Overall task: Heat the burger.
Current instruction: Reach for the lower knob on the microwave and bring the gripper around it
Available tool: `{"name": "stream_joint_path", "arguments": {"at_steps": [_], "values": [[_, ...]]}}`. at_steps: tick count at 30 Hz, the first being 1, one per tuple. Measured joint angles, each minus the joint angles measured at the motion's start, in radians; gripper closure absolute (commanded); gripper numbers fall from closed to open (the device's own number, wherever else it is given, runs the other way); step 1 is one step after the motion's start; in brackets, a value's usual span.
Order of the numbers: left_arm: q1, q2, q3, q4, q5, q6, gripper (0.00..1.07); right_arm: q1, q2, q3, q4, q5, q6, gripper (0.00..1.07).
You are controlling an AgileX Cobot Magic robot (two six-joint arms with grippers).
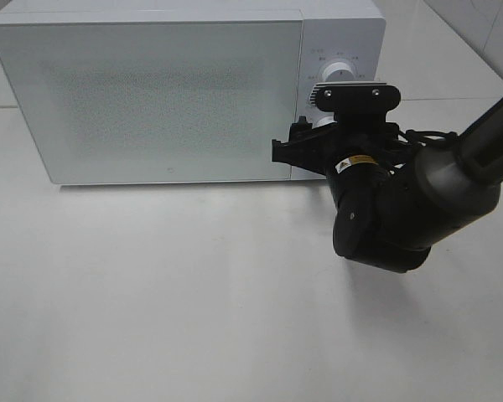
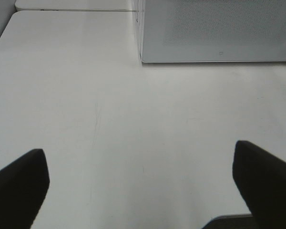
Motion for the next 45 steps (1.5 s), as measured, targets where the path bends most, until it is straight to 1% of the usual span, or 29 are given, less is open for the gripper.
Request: {"name": "stream_joint_path", "arguments": {"at_steps": [5, 8, 9, 10, 12, 13, 14, 15, 16, 17, 18, 20, 21, 23, 32, 36, 45], "values": [[0.000, 0.000, 0.000, 0.000, 0.000, 0.000, 0.06, -0.001, 0.012, 0.000, 0.000, 0.002, 0.022, 0.32], [0.000, 0.000, 0.000, 0.000, 0.000, 0.000, 0.06, -0.001, 0.012, 0.000, 0.000, 0.000, 0.023, 0.35], [0.000, 0.000, 0.000, 0.000, 0.000, 0.000, 0.06, -0.001, 0.015, 0.000, 0.000, 0.000, 0.025, 0.38], [0.000, 0.000, 0.000, 0.000, 0.000, 0.000, 0.06, -0.001, 0.015, 0.000, 0.000, 0.000, 0.025, 0.38], [0.000, 0.000, 0.000, 0.000, 0.000, 0.000, 0.06, -0.001, 0.024, 0.000, 0.000, 0.002, 0.028, 0.45], [0.000, 0.000, 0.000, 0.000, 0.000, 0.000, 0.06, -0.001, 0.024, 0.000, 0.000, 0.002, 0.028, 0.45], [0.000, 0.000, 0.000, 0.000, 0.000, 0.000, 0.06, -0.001, 0.026, 0.000, 0.000, 0.002, 0.029, 0.51], [0.000, 0.000, 0.000, 0.000, 0.000, 0.000, 0.06, -0.001, 0.026, 0.000, 0.000, 0.002, 0.029, 0.51], [0.000, 0.000, 0.000, 0.000, 0.000, 0.000, 0.06, -0.001, 0.026, -0.002, 0.000, 0.002, 0.034, 0.59], [0.000, 0.000, 0.000, 0.000, 0.000, 0.000, 0.06, -0.001, 0.026, -0.003, 0.000, 0.002, 0.038, 0.63], [0.000, 0.000, 0.000, 0.000, 0.000, 0.000, 0.06, -0.001, 0.026, -0.003, 0.000, 0.002, 0.038, 0.63], [0.000, 0.000, 0.000, 0.000, 0.000, 0.000, 0.06, -0.001, 0.026, -0.003, -0.002, 0.000, 0.042, 0.82], [0.000, 0.000, 0.000, 0.000, 0.000, 0.000, 0.06, -0.001, 0.026, -0.003, -0.002, 0.000, 0.042, 0.82], [0.000, 0.000, 0.000, 0.000, 0.000, 0.000, 0.06, -0.001, 0.026, -0.003, -0.002, 0.000, 0.043, 0.90], [0.000, 0.000, 0.000, 0.000, 0.000, 0.000, 0.06, -0.001, 0.026, -0.003, -0.002, 0.000, 0.034, 0.95], [0.000, 0.000, 0.000, 0.000, 0.000, 0.000, 0.06, -0.001, 0.026, -0.003, -0.002, 0.000, 0.027, 1.00], [0.000, 0.000, 0.000, 0.000, 0.000, 0.000, 0.06, -0.001, 0.026, -0.003, -0.002, 0.000, 0.027, 1.03]]}}
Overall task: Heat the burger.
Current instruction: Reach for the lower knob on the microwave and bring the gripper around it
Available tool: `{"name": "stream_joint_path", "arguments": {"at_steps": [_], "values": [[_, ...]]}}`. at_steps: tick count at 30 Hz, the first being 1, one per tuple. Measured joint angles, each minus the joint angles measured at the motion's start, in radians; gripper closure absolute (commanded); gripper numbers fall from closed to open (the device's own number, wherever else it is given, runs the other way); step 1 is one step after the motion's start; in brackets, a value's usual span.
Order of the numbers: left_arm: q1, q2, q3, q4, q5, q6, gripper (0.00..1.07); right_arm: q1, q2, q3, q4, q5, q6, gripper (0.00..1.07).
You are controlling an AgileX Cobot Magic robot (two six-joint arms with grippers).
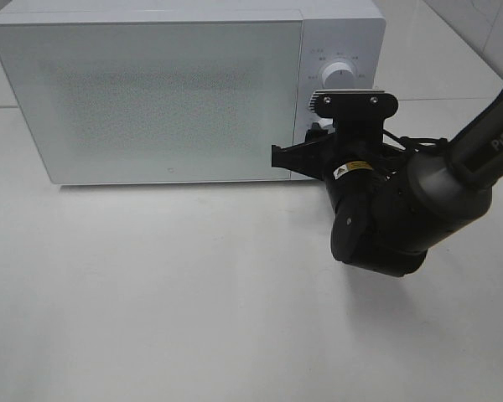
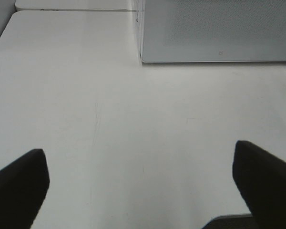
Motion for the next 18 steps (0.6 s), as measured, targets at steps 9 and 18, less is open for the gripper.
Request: {"name": "stream_joint_path", "arguments": {"at_steps": [9, 18], "values": [[0.000, 0.000, 0.000, 0.000, 0.000, 0.000, 0.06, -0.001, 0.000, 0.000, -0.012, 0.000, 0.157, 1.05], [0.000, 0.000, 0.000, 0.000, 0.000, 0.000, 0.06, -0.004, 0.000, 0.003, -0.031, -0.002, 0.377, 1.05]]}}
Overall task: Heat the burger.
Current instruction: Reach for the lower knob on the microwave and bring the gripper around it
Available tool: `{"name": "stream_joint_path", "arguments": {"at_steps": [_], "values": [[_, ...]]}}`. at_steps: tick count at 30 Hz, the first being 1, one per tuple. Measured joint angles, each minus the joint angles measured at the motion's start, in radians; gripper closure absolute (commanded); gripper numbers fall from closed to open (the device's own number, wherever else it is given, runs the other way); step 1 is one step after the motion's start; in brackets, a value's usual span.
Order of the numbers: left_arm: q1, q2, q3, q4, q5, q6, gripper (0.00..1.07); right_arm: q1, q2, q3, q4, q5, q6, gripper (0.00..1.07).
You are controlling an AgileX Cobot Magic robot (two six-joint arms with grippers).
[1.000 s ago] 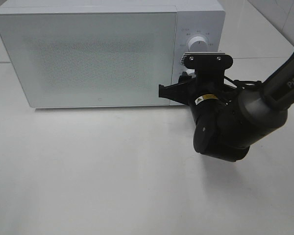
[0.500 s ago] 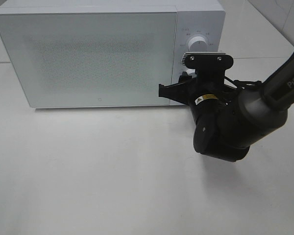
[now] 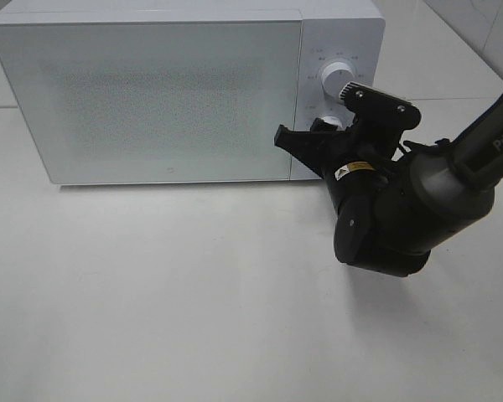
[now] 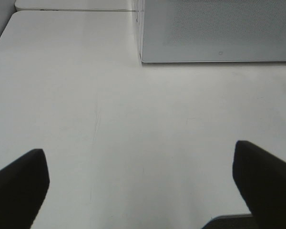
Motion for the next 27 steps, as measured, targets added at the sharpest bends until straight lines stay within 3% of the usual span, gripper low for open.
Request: {"name": "stream_joint_path", "arguments": {"at_steps": [27], "values": [[0.000, 0.000, 0.000, 0.000, 0.000, 0.000, 0.06, -0.015, 0.006, 0.011, -0.057, -0.005, 0.739, 1.05]]}}
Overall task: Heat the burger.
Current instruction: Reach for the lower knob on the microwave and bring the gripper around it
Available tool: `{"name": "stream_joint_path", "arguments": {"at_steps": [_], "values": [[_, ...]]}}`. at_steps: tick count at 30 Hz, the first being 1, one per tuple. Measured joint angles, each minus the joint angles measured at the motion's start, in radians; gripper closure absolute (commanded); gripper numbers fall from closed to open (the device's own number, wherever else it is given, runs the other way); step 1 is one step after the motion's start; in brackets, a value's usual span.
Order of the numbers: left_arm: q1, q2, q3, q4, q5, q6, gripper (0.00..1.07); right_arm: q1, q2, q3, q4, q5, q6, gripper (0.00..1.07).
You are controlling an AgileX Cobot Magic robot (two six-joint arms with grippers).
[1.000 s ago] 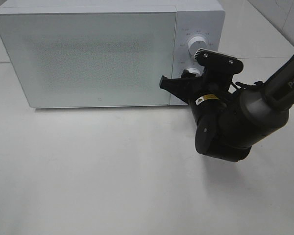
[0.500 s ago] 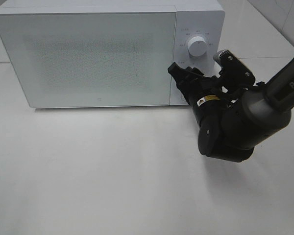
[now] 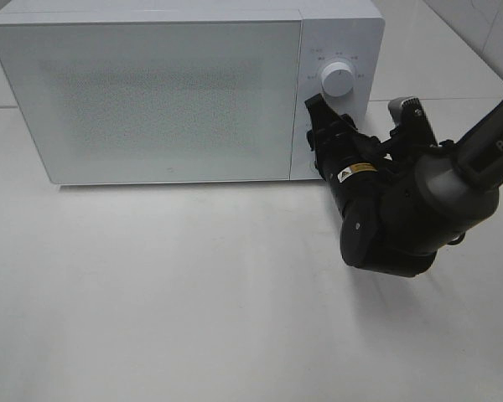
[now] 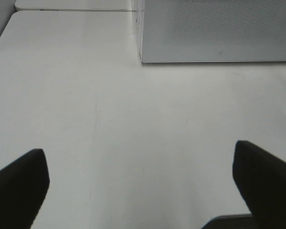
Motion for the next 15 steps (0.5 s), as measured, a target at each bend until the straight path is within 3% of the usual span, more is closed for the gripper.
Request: {"name": "stream_joint_path", "arguments": {"at_steps": [15], "values": [[0.000, 0.000, 0.000, 0.000, 0.000, 0.000, 0.06, -0.003, 0.001, 0.000, -0.007, 0.001, 0.336, 1.05]]}}
